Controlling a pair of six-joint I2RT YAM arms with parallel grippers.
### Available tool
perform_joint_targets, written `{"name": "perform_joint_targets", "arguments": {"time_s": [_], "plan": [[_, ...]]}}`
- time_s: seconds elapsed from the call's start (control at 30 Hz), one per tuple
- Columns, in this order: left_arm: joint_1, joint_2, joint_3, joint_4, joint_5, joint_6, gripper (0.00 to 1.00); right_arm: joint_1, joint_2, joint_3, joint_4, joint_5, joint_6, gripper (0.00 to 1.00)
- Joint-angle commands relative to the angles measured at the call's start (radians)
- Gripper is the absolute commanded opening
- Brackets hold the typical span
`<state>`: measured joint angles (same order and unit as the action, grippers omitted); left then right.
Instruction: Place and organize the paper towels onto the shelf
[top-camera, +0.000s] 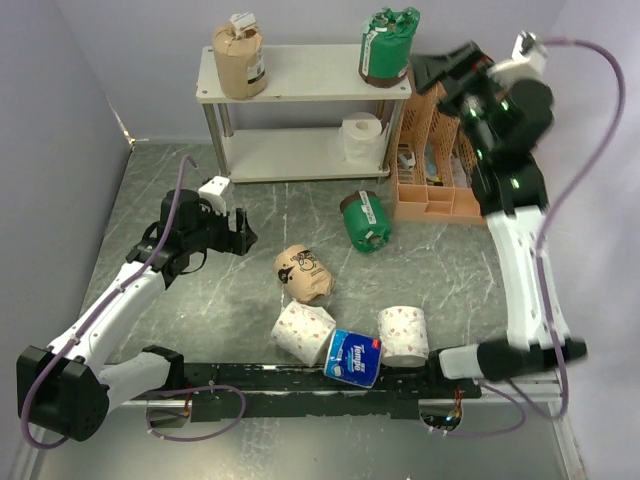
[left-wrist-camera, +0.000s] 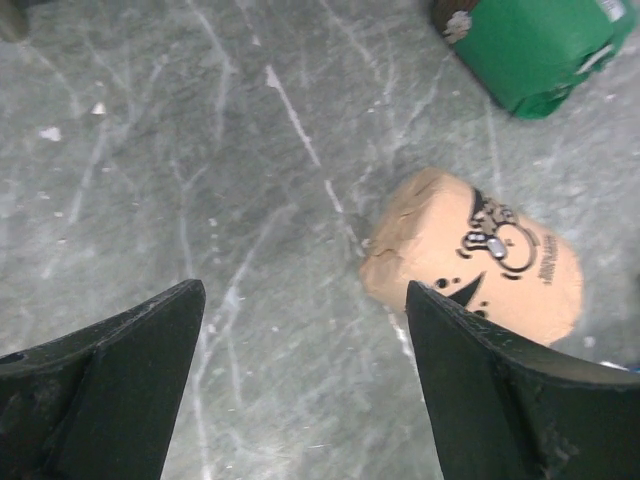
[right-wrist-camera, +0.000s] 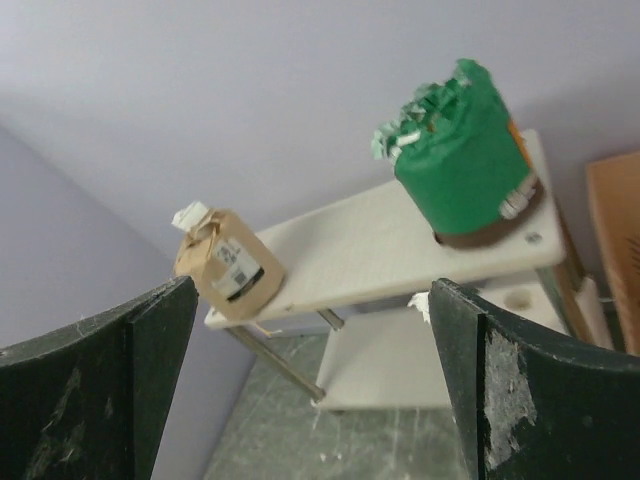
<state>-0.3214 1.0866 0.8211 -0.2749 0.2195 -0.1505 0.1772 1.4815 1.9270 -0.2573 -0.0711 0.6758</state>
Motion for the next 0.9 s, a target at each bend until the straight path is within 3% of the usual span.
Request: {"name": "perform_joint_targets", "arguments": {"time_s": [0.0,0.2,0.27,0.4,0.63,0.87], "plan": [[0.008,0.004,-0.011,0.062,0.175,-0.042,0.98,-0.017,-0.238,-0.310,0.007,0.023,-0.072,1.00],[0.008,0.011,-0.041,-0.041,0.567,-0.296,1.00,-0.016,-0.432,-0.638,-0.056,-0.083,-0.079,1.00],[0.009,-0.041,-0.082,-0.037,0.632,-0.380,1.00,-0.013,-0.475,-0.720,-0.089,-0.111,-0.099,1.00],[0.008,-0.089,-0.132,-0.132,0.652,-0.392,1.00,-0.014,-0.564,-0.866,-0.110,-0.136,-0.108,1.00],[0.001,-0.168,-0.357,0.095,0.699,-0.585,1.00,-0.013,-0.636,-1.011,-0.084,-0.181,-0.077,1.00],[-0.098,-0.163,-0.404,0.142,0.575,-0.571,0.98,-0.014,-0.639,-1.033,-0.083,-0.182,-0.082,1.00]]}}
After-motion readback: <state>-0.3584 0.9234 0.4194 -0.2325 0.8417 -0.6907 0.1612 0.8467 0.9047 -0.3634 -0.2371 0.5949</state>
